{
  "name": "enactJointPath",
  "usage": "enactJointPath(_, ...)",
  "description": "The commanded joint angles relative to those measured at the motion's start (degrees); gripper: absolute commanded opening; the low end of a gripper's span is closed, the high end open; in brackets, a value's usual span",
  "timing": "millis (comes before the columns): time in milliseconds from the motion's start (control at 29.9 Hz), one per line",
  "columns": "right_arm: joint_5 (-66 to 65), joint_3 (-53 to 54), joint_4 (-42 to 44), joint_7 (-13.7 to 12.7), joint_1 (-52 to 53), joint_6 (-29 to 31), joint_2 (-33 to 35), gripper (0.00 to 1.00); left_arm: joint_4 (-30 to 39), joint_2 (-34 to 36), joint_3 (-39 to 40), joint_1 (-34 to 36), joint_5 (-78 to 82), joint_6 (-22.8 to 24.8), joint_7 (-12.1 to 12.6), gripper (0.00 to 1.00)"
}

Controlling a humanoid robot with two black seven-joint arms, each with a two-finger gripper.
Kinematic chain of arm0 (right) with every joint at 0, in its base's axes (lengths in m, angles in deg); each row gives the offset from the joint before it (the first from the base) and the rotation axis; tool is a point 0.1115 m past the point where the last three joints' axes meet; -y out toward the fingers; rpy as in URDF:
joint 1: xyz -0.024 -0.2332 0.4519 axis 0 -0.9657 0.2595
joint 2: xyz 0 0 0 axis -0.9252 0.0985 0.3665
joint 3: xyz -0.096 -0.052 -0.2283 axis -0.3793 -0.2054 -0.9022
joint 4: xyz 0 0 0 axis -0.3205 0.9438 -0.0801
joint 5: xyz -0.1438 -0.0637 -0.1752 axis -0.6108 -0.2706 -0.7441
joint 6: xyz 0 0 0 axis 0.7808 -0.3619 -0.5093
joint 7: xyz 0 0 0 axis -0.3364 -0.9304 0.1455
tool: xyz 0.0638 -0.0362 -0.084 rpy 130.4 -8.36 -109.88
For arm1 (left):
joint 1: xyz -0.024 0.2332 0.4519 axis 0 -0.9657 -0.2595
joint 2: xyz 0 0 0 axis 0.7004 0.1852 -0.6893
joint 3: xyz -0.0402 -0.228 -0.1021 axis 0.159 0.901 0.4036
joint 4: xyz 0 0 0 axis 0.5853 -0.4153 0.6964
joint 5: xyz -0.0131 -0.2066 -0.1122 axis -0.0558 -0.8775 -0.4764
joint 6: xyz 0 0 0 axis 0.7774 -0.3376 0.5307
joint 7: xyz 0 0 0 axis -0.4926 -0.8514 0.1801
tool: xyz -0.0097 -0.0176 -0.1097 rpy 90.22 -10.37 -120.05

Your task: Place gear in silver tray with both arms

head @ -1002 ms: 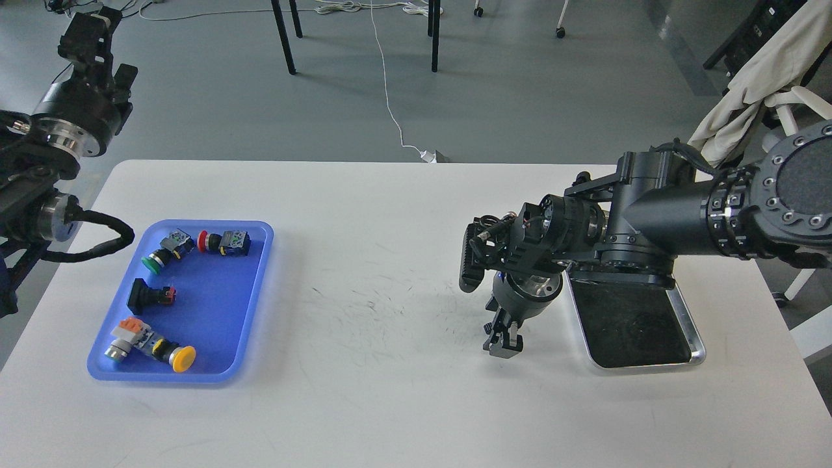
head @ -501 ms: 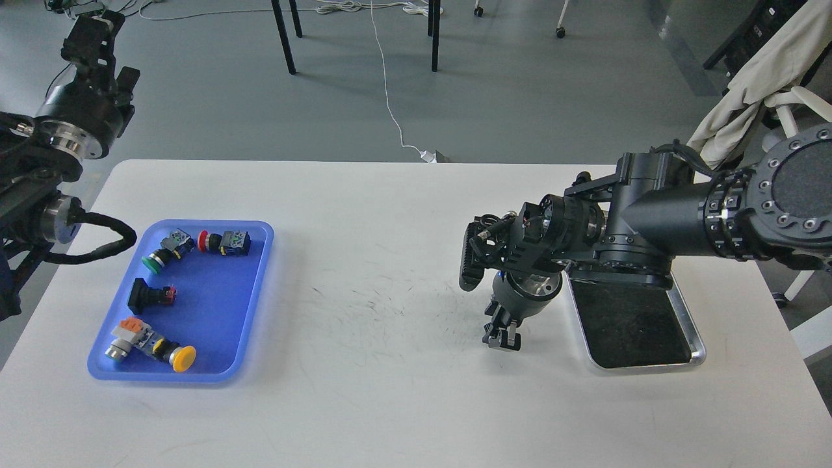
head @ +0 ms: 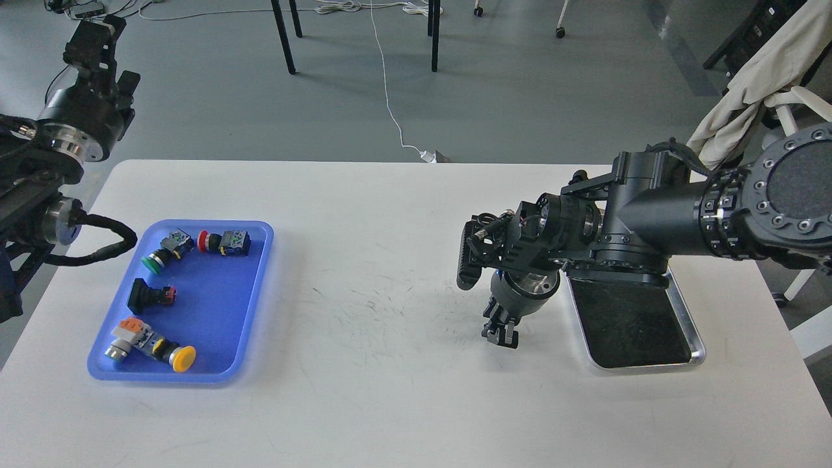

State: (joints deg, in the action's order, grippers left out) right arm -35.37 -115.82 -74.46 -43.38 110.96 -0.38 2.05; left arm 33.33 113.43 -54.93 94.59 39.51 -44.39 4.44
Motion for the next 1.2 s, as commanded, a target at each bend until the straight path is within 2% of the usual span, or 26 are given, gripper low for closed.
enactJointPath(0, -0.09, -0.01, -0.19, 0.0, 0.29, 0.08, 0.0, 0.28, -0.44, -0.09, -0.07, -0.01, 0.0, 0.06, 0.0, 0.98)
enactJointPath(200, -0.09, -0.01, -0.1, 0.0, 0.64, 0.17, 0.0, 0.21, -0.44, -0.09, -0.24, -0.01, 0.0, 0.06, 0.0, 0.98)
enactJointPath(267, -0.09, -0.01, -0.18, 0.0, 0.73, 0.26, 0.0, 0.14, -0.44, -0.09, -0.24, -0.01, 0.0, 0.06, 0.0, 0.98)
enactJointPath(601, -0.09, -0.1, -0.18, 0.0, 0.29, 1.4, 0.0, 0.09, -1.58, -0.09, -0.24, -0.01, 0.0, 0.15, 0.0, 0.98)
enactJointPath(702, -0.09, -0.1, -0.27, 0.0, 0.2, 1.49, 0.0, 0.02, -1.58, -0.09, -0.24, -0.01, 0.0, 0.15, 0.0, 0.98)
enactJointPath(969, 0.35, -0.01, -0.27, 0.0, 1.52, 1.49, 0.53, 0.01, -1.58, -0.62, -0.33, -0.01, 0.09, 0.15, 0.0, 0.98)
enactJointPath(1169, 0.79, 0.17, -2.55, 0.0, 6.96, 1.4, 6.67, 0.01, -1.58, -0.88, -0.5, -0.01, 0.17, 0.15, 0.0, 0.98)
